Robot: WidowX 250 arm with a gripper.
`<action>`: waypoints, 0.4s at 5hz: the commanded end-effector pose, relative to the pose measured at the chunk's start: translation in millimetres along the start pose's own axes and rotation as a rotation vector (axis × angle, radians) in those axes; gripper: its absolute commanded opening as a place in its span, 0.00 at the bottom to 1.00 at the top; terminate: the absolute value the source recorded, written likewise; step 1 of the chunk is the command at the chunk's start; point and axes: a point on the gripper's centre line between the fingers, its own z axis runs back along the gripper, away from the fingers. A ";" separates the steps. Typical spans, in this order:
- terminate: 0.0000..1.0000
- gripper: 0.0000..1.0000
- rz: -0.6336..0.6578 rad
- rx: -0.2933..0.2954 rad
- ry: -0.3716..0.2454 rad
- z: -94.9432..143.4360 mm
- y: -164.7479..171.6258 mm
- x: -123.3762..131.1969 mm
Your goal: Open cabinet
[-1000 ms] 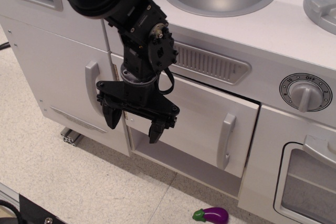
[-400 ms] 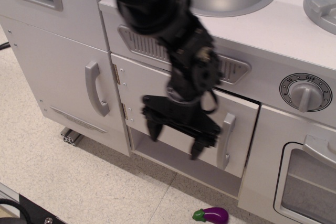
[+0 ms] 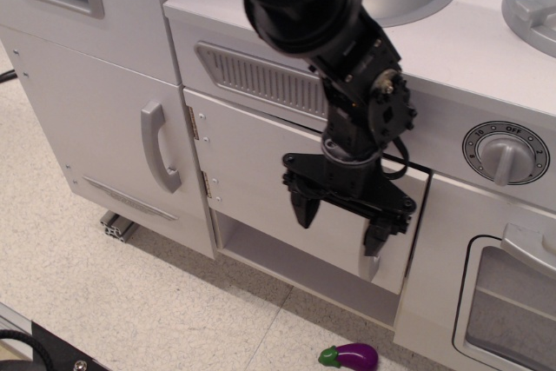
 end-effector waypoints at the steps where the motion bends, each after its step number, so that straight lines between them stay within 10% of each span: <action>1: 0.00 1.00 0.016 -0.020 -0.131 -11.2 -15.3 26.9; 2: 0.00 1.00 0.030 -0.017 -0.160 -20.3 -17.2 33.1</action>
